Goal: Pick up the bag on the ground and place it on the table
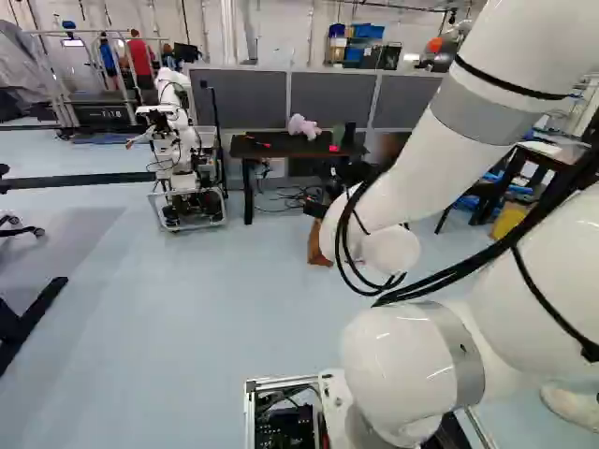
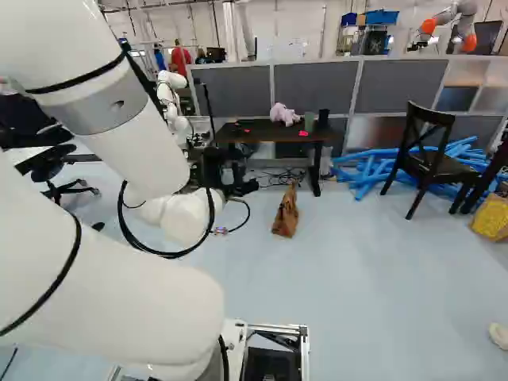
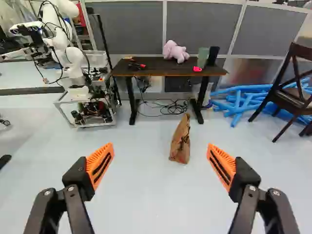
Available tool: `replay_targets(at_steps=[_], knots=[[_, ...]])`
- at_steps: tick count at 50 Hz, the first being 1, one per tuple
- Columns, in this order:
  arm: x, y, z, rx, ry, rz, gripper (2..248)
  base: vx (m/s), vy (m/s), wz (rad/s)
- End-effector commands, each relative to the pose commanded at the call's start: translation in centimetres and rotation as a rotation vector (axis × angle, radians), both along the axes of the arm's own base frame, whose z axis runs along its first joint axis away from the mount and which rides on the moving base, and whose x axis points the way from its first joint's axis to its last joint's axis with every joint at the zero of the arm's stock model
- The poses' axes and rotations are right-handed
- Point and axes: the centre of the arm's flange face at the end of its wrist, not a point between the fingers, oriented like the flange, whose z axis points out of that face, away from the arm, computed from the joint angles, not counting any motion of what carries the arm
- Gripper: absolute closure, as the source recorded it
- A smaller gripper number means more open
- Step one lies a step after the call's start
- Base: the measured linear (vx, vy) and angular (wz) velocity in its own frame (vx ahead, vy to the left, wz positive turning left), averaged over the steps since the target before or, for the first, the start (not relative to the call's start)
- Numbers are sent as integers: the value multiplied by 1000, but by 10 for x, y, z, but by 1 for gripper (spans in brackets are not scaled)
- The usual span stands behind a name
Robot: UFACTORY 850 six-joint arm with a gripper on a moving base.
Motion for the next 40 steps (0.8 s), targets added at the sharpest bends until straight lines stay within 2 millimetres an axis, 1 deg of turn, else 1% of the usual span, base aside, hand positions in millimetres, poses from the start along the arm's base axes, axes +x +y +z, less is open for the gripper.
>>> replay_targets(at_steps=[18,40], knots=[[0,0,0,0,0,0,3,74,-23,-1],[0,0,0,0,0,0,3,149,-38,-1]])
